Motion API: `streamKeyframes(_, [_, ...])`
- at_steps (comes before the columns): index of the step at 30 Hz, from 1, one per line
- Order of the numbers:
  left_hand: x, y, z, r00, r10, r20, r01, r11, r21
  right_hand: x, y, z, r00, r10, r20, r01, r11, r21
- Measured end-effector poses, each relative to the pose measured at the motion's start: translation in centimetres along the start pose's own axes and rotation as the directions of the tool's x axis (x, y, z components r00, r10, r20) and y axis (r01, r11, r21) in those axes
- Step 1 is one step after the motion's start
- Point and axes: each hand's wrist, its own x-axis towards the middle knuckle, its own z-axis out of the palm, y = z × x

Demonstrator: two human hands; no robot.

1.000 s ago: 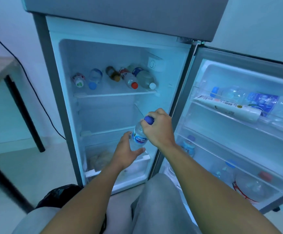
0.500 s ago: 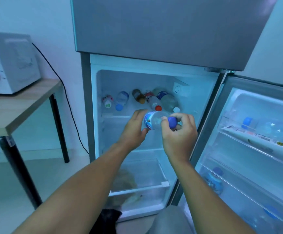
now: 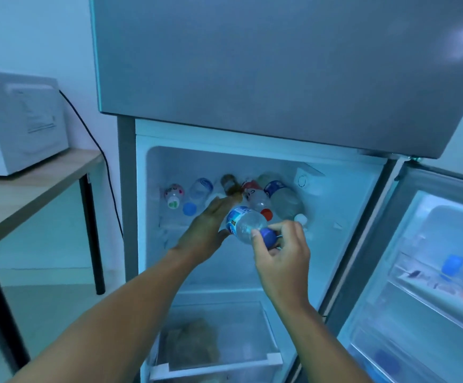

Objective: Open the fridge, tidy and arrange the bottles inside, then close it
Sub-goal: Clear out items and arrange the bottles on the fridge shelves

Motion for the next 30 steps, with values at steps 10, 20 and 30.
streamKeyframes(10, [-1.3, -4.3, 0.1, 0.986, -0.083, -0.141, 0.115, 0.965, 0.237, 2.5, 4.4, 4.3, 0.993, 0.08, 0.084, -0.078, 0.997, -0.028])
streamKeyframes(20, [-4.5, -5.2, 1.1, 0.971, -0.163, -0.173, 0.236, 0.76, 0.606, 2.9, 4.4, 7.6, 0.962, 0.081, 0.262, -0.05, 0.991, -0.121])
streamKeyframes(30, [-4.5, -6.1, 1.2, 0.975, -0.218, -0.038, 0.185, 0.708, 0.682, 2.5, 6.3, 10.1, 0.956, 0.122, 0.267, -0.076, 0.981, -0.177])
